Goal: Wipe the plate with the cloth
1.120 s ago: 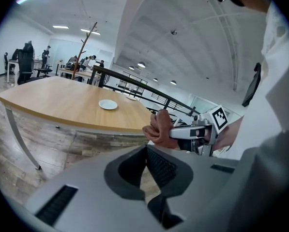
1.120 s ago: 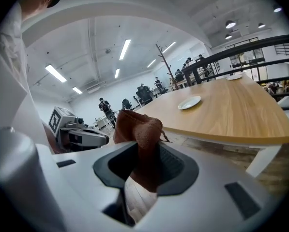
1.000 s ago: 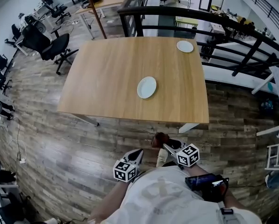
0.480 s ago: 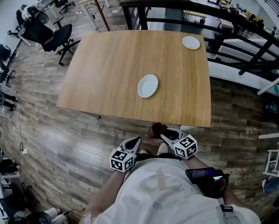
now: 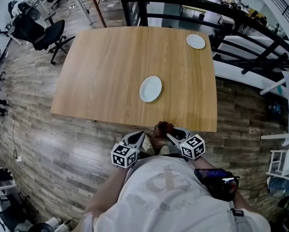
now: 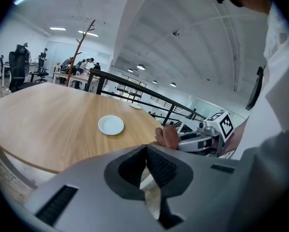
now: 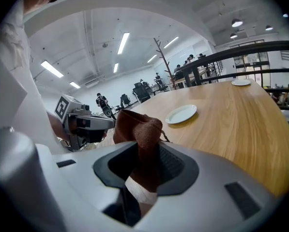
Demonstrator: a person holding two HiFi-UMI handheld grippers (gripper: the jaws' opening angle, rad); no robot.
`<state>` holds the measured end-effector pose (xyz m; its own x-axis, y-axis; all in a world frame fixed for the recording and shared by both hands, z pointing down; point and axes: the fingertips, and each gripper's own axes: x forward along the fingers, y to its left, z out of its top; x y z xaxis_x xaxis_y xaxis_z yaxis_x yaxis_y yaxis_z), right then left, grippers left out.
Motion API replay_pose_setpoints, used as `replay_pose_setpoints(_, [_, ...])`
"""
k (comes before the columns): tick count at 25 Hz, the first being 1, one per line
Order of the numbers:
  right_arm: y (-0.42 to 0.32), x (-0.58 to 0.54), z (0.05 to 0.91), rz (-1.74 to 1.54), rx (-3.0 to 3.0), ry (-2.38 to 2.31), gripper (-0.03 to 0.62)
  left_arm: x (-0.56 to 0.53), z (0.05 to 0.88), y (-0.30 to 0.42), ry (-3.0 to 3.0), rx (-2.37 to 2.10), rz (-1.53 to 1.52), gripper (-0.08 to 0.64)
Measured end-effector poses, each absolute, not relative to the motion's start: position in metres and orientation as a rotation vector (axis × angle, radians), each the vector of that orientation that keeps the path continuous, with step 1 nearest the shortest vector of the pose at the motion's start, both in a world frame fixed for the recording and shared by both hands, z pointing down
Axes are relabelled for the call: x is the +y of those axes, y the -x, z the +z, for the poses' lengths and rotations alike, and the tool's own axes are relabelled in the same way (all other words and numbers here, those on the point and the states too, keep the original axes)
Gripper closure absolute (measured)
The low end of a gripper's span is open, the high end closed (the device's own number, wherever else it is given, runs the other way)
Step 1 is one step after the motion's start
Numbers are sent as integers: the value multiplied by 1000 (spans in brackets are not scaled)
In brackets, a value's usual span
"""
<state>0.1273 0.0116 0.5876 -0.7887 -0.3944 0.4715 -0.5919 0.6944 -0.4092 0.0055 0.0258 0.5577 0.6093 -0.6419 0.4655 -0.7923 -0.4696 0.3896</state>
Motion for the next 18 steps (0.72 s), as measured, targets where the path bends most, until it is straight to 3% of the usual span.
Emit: replay_pose_setpoints(18, [-99, -82, 584, 690, -2450, -965, 471, -66, 560, 64, -2316, -1052, 290, 548])
